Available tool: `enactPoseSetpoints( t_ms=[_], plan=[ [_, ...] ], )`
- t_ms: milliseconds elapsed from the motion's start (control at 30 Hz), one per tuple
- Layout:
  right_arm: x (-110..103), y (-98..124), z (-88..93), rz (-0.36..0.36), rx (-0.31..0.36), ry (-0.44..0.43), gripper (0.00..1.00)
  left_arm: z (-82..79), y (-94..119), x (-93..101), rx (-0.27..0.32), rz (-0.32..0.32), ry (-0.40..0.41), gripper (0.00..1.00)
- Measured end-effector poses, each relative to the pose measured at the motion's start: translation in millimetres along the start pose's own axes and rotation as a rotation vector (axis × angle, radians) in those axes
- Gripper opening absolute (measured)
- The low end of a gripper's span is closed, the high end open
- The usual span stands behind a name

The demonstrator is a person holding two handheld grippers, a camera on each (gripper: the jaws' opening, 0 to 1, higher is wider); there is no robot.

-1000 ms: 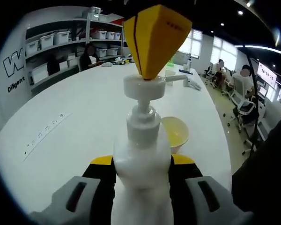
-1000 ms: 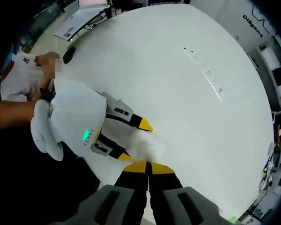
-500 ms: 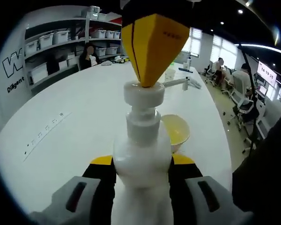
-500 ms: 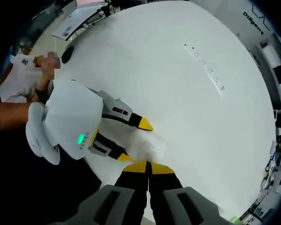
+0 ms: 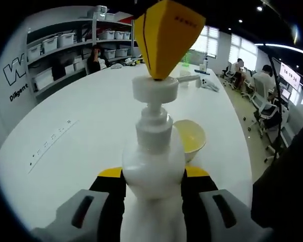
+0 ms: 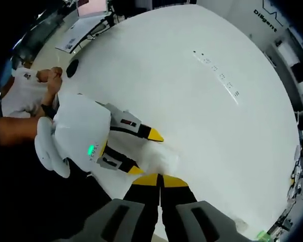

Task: Hold the bottle steady, press the pump all the way down and release, and repeat the specified number of times to dispense into the cup

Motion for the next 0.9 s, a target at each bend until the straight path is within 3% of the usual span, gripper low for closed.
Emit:
enactPoseSetpoints(
  t_ms=[200, 600, 900],
  plan=[
    [-2, -2, -1.5, 0.009, 0.004, 0.012, 0.00, 0.9, 1, 0.3, -0.004, -0.007, 0.013, 0.41],
    [0, -5, -8.6, 0.025, -0.070, 0.039, 0.00, -0.6, 1, 0.1, 0.010, -0.007, 0.057, 0.42],
    [8, -5, -9.7, -0.053, -0.106, -0.016, 0.00, -3.8, -4, 0.2, 0.036, -0.004, 0.042, 0.44]
  ],
)
Point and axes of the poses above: the point that each gripper's makers call its tool centre point, and the gripper's own axes: y roughly backward along the fingers, x roughly to its right, z roughly out of its underside, the point moved 7 cm from there along y, roughly backward along the fingers, and after that the axes turned 4 degrees about -z, right-handed, at the moved point
